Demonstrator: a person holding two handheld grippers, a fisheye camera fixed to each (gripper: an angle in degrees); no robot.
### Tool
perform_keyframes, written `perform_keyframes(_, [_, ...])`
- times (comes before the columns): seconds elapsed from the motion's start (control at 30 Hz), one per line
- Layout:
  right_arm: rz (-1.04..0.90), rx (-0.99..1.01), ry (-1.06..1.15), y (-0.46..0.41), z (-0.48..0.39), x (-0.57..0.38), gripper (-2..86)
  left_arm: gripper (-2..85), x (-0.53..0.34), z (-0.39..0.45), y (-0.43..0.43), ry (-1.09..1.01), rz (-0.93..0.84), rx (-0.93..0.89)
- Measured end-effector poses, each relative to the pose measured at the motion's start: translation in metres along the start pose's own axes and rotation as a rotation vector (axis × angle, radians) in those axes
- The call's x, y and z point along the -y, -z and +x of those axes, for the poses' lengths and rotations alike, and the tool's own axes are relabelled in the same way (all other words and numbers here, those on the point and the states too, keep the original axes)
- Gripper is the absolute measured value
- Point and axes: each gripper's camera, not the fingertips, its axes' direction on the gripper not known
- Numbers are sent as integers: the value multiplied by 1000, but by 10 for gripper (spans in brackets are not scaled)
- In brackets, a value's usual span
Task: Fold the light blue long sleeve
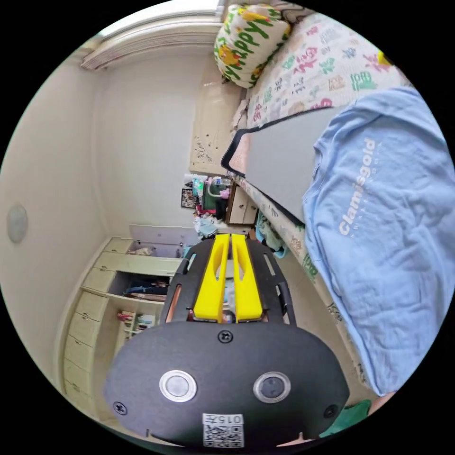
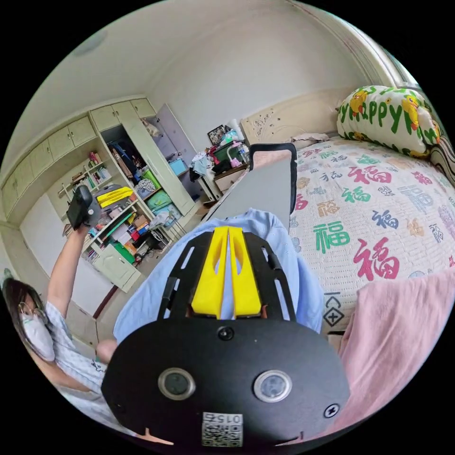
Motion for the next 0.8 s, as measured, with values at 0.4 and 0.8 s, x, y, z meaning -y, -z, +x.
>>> perform_keyframes(0.4, [-462, -34, 417, 21, -169, -242, 94, 59, -361, 144, -5, 322, 339, -977])
perform_keyframes(0.8, [-441, -499, 336, 23, -171, -294, 115, 75, -431, 253, -76, 364, 185, -944])
